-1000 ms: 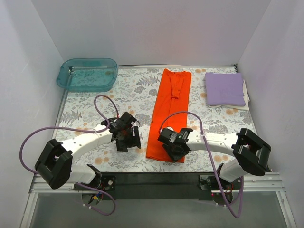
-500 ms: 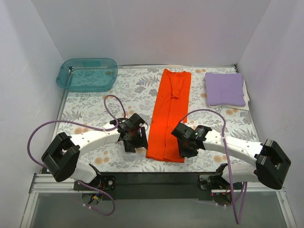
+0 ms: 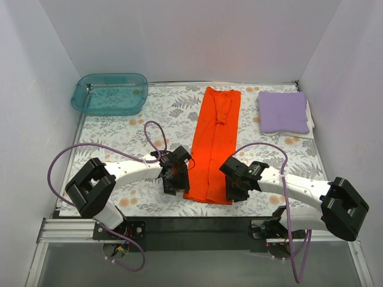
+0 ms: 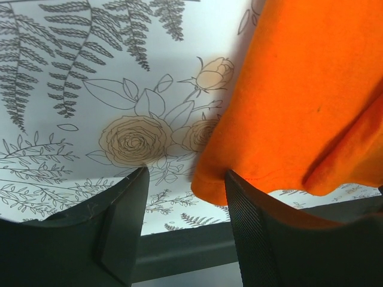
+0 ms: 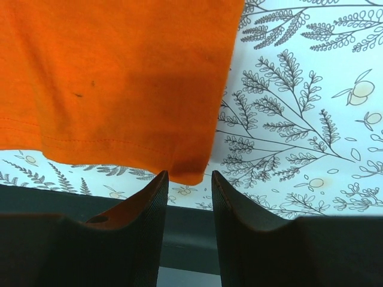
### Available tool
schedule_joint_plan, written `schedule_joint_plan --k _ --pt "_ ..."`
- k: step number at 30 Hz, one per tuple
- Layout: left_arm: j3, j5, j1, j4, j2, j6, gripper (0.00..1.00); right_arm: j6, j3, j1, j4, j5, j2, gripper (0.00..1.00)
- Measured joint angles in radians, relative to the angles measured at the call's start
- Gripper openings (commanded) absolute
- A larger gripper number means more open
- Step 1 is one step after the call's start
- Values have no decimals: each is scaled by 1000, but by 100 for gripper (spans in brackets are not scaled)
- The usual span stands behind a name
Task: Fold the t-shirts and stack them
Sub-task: Fold the tshirt
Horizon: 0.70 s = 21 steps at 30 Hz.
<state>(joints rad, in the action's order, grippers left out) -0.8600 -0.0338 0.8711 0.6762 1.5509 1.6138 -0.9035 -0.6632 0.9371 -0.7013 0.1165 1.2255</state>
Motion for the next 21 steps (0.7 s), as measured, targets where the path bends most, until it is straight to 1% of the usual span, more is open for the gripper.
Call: schedule_joint_plan --k 14,17,18,20,21 --pt "-8 27 34 2 11 -21 49 -44 48 -2 65 -18 10 34" --pt "-8 38 39 5 10 -22 49 -47 53 -4 74 -27 21 30" --pt "-8 41 41 5 9 -22 49 -47 53 -6 75 -31 23 26" --pt "-8 48 43 8 7 -23 50 -47 53 -6 77 -39 27 22" --pt "-8 52 43 12 6 -24 51 -49 53 -6 79 -42 28 17"
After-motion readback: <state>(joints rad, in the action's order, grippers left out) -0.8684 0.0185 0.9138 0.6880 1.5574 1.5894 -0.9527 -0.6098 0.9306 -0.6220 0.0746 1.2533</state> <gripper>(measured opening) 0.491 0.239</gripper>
